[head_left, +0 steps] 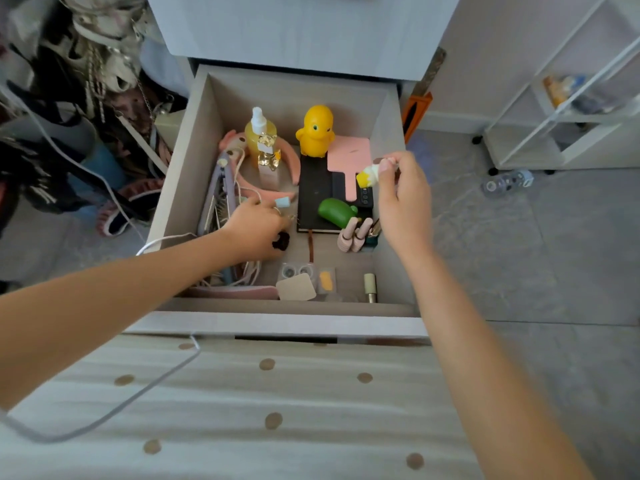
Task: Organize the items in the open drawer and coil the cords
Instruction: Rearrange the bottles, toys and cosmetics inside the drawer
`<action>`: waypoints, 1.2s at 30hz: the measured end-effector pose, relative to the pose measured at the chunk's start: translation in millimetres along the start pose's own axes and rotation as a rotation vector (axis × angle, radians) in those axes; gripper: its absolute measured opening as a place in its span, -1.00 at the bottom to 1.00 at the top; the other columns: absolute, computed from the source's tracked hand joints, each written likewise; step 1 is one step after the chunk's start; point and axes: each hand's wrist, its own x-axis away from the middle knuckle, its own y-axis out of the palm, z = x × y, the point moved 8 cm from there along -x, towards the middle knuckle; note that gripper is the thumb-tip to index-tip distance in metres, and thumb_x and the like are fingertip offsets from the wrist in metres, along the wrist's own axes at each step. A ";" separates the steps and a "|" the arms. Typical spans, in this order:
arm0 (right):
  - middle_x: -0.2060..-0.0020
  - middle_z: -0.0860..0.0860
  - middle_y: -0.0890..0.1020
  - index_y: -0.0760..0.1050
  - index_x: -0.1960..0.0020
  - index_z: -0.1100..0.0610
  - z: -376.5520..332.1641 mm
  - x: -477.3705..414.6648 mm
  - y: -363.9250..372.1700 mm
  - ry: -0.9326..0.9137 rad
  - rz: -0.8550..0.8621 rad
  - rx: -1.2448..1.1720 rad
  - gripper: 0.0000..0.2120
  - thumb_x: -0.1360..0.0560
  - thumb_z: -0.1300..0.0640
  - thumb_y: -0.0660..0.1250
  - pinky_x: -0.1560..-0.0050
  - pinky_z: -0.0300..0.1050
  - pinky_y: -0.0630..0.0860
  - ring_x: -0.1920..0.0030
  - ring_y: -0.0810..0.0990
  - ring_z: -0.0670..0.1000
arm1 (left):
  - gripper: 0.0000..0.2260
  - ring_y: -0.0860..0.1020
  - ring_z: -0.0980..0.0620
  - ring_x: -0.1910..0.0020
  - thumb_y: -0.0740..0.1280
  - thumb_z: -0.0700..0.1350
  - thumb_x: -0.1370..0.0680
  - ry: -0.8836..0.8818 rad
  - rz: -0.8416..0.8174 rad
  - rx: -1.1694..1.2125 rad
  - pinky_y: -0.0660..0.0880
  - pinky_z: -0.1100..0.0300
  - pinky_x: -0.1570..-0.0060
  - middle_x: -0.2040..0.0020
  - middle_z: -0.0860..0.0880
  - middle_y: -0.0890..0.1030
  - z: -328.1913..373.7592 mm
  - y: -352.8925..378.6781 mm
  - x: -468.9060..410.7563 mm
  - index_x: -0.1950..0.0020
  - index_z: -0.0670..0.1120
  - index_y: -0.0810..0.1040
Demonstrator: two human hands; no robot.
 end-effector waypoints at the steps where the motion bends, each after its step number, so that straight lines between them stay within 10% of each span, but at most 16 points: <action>1: 0.15 -0.04 0.50 0.44 -0.02 0.16 0.2 -1.4 -0.8 0.013 0.008 -0.014 -0.76 -0.61 0.07 0.06 0.27 -0.37 0.28 0.17 0.46 -0.08 | -0.70 0.38 -0.06 -0.24 0.32 0.07 -0.48 -0.074 0.048 0.186 0.25 0.03 -0.22 -0.14 -0.06 0.55 -6.0 -5.8 4.0 -0.16 0.00 0.52; 5: 0.23 -0.07 0.47 0.38 0.04 0.09 5.3 -2.7 -2.6 0.075 0.037 -0.068 -0.84 -0.64 0.14 0.06 0.30 -0.47 0.29 0.27 0.43 -0.21 | -0.71 0.33 0.04 -0.28 0.34 0.06 -0.51 -0.254 0.174 0.758 0.10 0.08 -0.18 -0.24 0.05 0.48 -14.1 -21.0 13.3 -0.19 0.02 0.50; 9: 0.29 -0.16 0.42 0.41 0.02 0.14 10.4 -3.4 -5.0 0.104 0.077 -0.093 -0.82 -0.64 0.14 0.05 0.31 -0.45 0.32 0.29 0.42 -0.24 | -0.76 0.55 0.13 0.06 0.25 -0.10 -0.58 -0.130 0.153 1.270 0.45 0.22 0.02 0.00 -0.11 0.60 3.8 -34.1 6.7 -0.20 -0.17 0.40; 17: 0.27 -0.06 0.45 0.41 0.02 0.17 13.4 -4.5 -10.0 0.150 0.119 -0.108 -0.81 -0.64 0.14 0.06 0.36 -0.43 0.31 0.34 0.41 -0.20 | -0.83 0.57 -0.18 0.18 0.31 -0.10 -0.54 -0.357 -0.126 0.946 0.39 0.15 0.31 0.25 -0.15 0.52 28.1 8.6 -29.5 0.09 -0.20 0.40; 21: 0.31 -0.07 0.43 0.39 0.04 0.16 14.6 -5.7 -8.1 0.154 0.120 -0.094 -0.81 -0.64 0.13 0.06 0.39 -0.42 0.30 0.37 0.39 -0.19 | -0.94 0.54 -0.22 -0.05 0.24 -0.25 -0.54 -0.332 -0.067 0.855 0.36 0.12 0.18 0.03 -0.27 0.56 36.9 1.4 -38.1 0.07 -0.25 0.43; 25: 0.29 0.05 0.48 0.40 0.04 0.20 14.6 -6.4 -5.1 0.135 0.106 -0.075 -0.79 -0.64 0.12 0.06 0.39 -0.33 0.30 0.37 0.39 -0.11 | -0.79 0.61 -0.15 0.14 0.29 -0.22 -0.47 -0.351 0.033 0.853 0.52 0.09 0.20 0.31 -0.14 0.56 39.3 -7.6 -40.0 0.36 -0.13 0.39; 36: 0.28 0.03 0.51 0.42 0.07 0.17 20.0 -7.1 -0.3 0.122 0.081 -0.064 -0.82 -0.60 0.11 0.13 0.38 -0.27 0.28 0.30 0.46 -0.04 | -0.74 0.52 -0.02 0.14 0.43 -0.34 -0.37 -0.330 0.047 1.056 0.46 0.16 0.12 0.28 0.00 0.51 42.8 10.8 -43.6 0.12 -0.12 0.40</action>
